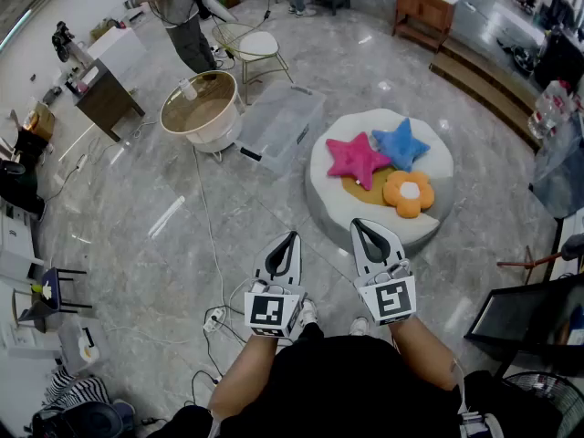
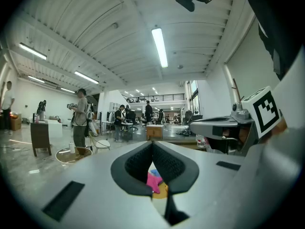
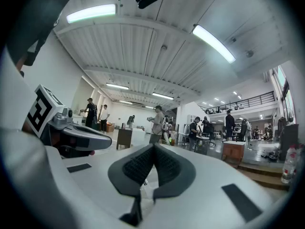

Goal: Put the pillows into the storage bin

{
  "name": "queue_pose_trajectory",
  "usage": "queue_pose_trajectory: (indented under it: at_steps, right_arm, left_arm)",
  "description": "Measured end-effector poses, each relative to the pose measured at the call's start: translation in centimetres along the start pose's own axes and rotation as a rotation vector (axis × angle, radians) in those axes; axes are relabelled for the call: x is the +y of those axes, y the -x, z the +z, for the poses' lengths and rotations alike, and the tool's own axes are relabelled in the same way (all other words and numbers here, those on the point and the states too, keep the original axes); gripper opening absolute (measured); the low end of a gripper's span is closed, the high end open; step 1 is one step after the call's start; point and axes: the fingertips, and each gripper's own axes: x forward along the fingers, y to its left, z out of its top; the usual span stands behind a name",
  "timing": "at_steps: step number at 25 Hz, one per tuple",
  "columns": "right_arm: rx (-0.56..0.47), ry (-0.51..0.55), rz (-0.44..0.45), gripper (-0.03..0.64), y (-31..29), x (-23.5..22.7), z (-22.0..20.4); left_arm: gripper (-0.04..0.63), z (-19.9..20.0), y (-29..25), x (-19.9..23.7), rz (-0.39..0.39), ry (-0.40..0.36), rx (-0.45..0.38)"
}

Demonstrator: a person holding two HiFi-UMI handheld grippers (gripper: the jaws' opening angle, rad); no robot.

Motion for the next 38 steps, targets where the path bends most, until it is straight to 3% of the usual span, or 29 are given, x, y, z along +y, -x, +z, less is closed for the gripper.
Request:
queue_pose_trajectory:
  at_steps: [4, 8, 12, 15, 19, 23, 25, 27, 29, 34, 36, 38]
  right_arm:
    - [-0.074, 0.034, 0.0, 0.012, -0.6, -0.2, 0.4]
    - [-0.005, 0.012, 0.004, 0.012, -1.1, 0.1, -0.2]
    - [-0.109, 0.002, 0.0, 0.015, -2.4, 0.2, 1.2]
    - [-0.059, 0.014, -0.009, 0.015, -3.2, 0.0, -0.2]
    - [-0.13, 0.01, -0.034, 0.017, -5.3, 0.8, 1.2]
    - [-0.084, 0.024, -0.039, 0.027, -7.3, 2.9, 0.7]
    - [-0.035, 0.017, -0.034, 0.061, -8.6, 4.1, 0.2]
    - [-0.014, 0.018, -0.028, 0.096, -9.9, 4.9, 0.1]
    - [0.003, 0.018, -0.038, 0.155, -11.0, 5.3, -0.2]
    - [0.023, 0.03, -0.084, 0.369, -13.1, 5.0, -0.9]
    - [0.037, 0.024, -0.1, 0.469, -13.8, 4.5, -1.4]
    - [0.048, 0.01, -0.11, 0.526, -14.5, 3.9, -2.0]
  left_arm:
    - [0.017, -0.5, -0.4, 0.2, 0.001, 0.0, 0.003]
    - [0.017, -0.5, -0.5, 0.9, 0.005, 0.003, 0.006]
    - [0.017, -0.5, -1.0, 2.0, 0.003, 0.007, 0.012]
    - [0.017, -0.9, -1.4, 3.1, 0.005, 0.007, 0.015]
    - [0.017, -1.1, -1.5, 5.2, -0.002, 0.021, 0.006]
    - [0.017, -0.8, -1.3, 8.3, -0.015, 0.038, -0.013]
    - [0.032, -0.8, -1.4, 9.7, -0.041, 0.034, -0.011]
    - [0.153, -1.0, -1.7, 10.8, -0.055, 0.02, -0.001]
    - [0.178, -1.6, -2.1, 11.8, -0.066, 0.012, 0.004]
    - [0.31, -2.8, -3.0, 14.1, -0.038, 0.035, 0.017]
    - [0.334, -3.0, -3.6, 14.9, -0.027, 0.036, 0.021]
    - [0.352, -3.1, -4.4, 15.7, -0.018, 0.037, 0.019]
